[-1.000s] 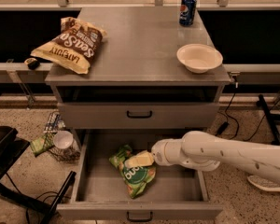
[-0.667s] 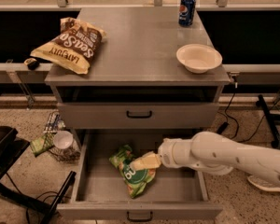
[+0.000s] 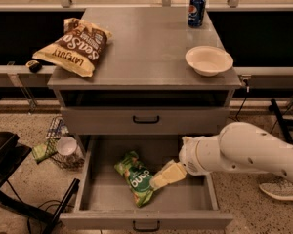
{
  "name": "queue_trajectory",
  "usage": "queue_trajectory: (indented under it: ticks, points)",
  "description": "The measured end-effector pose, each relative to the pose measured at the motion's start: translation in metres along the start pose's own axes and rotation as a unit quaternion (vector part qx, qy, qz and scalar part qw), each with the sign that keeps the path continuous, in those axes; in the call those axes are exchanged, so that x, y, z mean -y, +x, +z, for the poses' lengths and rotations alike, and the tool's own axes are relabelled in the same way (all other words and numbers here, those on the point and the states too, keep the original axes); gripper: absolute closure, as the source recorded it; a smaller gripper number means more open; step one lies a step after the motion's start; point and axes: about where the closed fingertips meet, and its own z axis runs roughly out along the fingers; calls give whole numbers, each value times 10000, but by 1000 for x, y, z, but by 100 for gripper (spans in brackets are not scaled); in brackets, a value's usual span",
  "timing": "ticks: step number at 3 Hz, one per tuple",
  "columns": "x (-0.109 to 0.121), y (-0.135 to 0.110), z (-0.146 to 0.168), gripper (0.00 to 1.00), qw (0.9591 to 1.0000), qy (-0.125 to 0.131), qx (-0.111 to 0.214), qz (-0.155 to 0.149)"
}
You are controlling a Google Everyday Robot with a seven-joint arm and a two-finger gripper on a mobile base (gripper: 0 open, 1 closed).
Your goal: Place green rice chip bag into middle drawer
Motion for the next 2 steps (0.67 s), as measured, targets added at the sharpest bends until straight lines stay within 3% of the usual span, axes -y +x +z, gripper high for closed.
queue_trajectory:
  ticks: [1, 2]
  points:
    - [5, -21, -50, 0, 9979, 15, -365, -536]
    - [1, -33, -108, 0, 9939, 25, -658, -887]
